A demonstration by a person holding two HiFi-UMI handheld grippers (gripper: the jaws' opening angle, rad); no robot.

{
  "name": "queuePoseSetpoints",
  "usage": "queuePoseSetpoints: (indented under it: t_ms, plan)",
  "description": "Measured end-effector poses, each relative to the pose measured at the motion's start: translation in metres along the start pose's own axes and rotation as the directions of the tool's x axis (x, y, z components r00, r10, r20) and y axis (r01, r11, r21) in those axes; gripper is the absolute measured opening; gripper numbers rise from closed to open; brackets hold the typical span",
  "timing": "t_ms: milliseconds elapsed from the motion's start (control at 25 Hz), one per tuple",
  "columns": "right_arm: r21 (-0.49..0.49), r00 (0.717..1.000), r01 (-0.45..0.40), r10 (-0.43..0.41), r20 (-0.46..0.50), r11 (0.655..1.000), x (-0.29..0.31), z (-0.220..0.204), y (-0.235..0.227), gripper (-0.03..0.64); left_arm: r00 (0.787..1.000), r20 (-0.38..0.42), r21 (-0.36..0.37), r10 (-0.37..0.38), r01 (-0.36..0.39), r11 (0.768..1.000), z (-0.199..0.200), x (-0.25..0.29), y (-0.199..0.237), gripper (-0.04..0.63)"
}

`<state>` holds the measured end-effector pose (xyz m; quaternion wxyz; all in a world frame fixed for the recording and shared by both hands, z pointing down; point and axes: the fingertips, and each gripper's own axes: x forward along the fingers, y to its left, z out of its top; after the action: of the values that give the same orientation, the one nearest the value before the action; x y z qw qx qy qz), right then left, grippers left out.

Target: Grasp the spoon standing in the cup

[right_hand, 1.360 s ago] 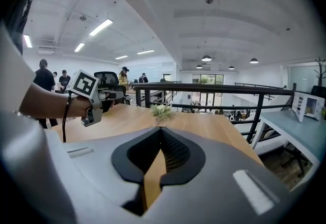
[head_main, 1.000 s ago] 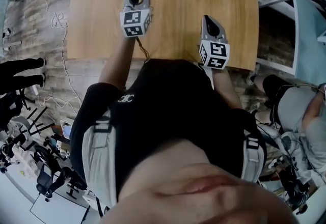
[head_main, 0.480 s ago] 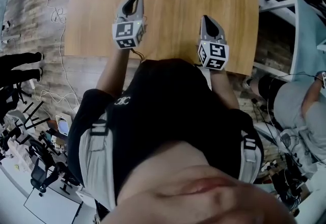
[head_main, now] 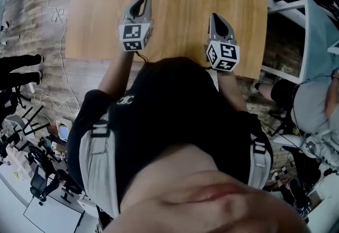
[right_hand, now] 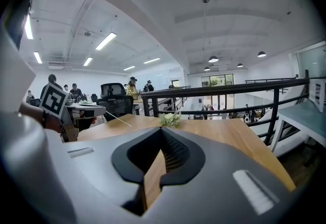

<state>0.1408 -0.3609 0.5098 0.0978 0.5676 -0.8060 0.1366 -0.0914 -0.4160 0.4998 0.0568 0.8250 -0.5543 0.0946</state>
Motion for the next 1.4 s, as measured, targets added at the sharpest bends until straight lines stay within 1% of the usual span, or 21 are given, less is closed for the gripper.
queuePoseSetpoints:
  t_ms: [320, 520, 840, 1080, 1400]
  plan:
    - [0.018, 1.000, 0.023, -0.023, 0.009, 1.000, 0.000, 0.002, -0.003, -0.002, 0.999, -0.004, 0.008, -0.032, 0.032, 0.999, 0.000, 0.007, -0.001, 0.051]
    - [0.025, 0.999, 0.052, -0.052, 0.009, 0.998, -0.002, 0.004, -0.010, -0.002, 0.999, -0.009, 0.008, -0.048, 0.048, 0.999, 0.000, 0.013, -0.004, 0.051]
    - [0.037, 0.995, 0.094, -0.095, 0.014, 0.995, -0.007, 0.000, -0.014, -0.002, 0.997, -0.028, -0.017, -0.070, 0.070, 0.997, -0.011, 0.015, -0.005, 0.052]
    - [0.043, 0.994, 0.111, -0.112, 0.010, 0.993, -0.010, -0.003, -0.011, -0.002, 0.997, -0.043, -0.063, -0.056, 0.053, 0.997, -0.013, 0.010, 0.005, 0.052]
    - [0.063, 0.993, 0.117, -0.117, 0.005, 0.991, -0.010, -0.009, -0.009, -0.002, 0.997, -0.047, -0.073, -0.055, 0.052, 0.996, -0.016, 0.002, 0.010, 0.052]
